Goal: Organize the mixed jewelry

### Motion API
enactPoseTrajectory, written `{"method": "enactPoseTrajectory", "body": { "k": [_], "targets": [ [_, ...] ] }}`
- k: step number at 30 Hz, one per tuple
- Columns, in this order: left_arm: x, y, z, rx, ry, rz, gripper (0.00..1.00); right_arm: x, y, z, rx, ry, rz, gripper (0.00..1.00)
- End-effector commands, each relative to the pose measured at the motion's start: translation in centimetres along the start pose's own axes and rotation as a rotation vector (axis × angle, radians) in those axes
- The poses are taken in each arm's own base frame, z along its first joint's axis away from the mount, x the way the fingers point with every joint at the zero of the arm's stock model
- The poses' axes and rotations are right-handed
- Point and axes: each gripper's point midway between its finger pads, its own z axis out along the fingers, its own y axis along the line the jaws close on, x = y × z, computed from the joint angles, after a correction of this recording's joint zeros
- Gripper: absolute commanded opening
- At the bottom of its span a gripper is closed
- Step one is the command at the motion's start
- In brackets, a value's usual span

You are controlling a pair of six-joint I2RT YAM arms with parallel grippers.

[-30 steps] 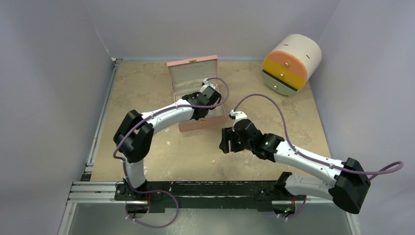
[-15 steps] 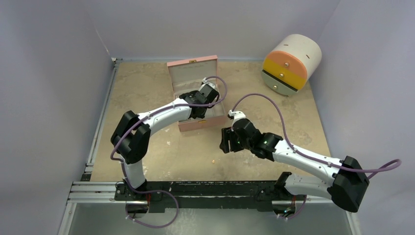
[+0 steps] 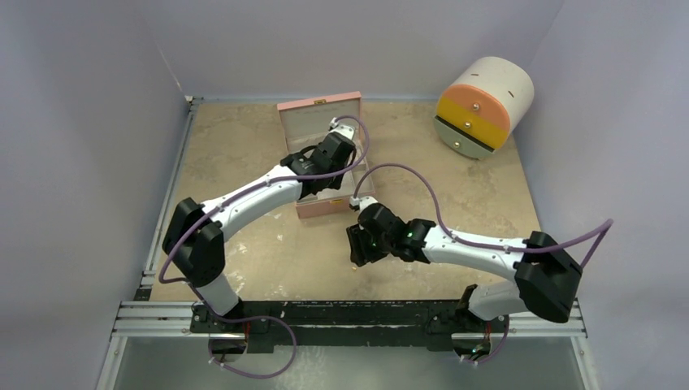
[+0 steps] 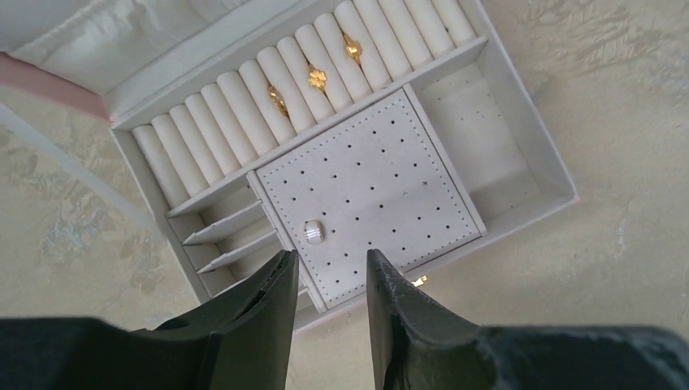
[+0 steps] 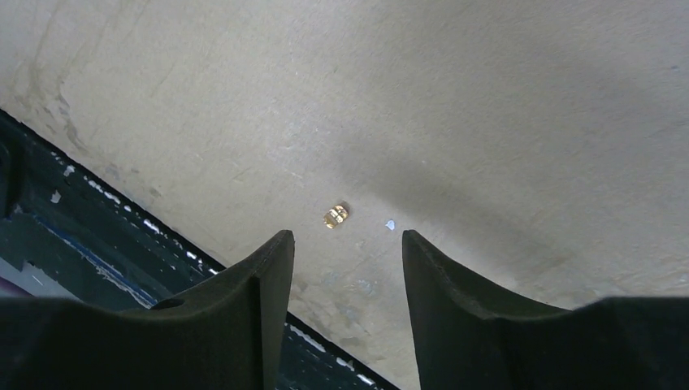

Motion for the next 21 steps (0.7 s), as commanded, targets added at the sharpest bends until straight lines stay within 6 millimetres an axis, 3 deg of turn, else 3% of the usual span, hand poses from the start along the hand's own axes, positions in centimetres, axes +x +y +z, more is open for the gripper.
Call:
{"method": "enactPoseTrajectory", "body": {
  "k": [1,7,21],
  "targets": [
    [-3.1,0.8,-2.4,-0.012,-0.139,-0.077,0.36,-1.1,2.6,0.4,-0.069,-0.003,0.006,0.53],
    [-4.3,1.8,-3.9,-0.029,-0.217,-0.122,0.36,0.0,3.1,1.3,-0.081,0.055,-0.006,0.46],
    [-4.0,1.5,-3.6,-0.031,-0.204,-0.107,0.35,1.2,2.8,2.7,-0.024,0.127,-0.034,0.33]
  ]
}}
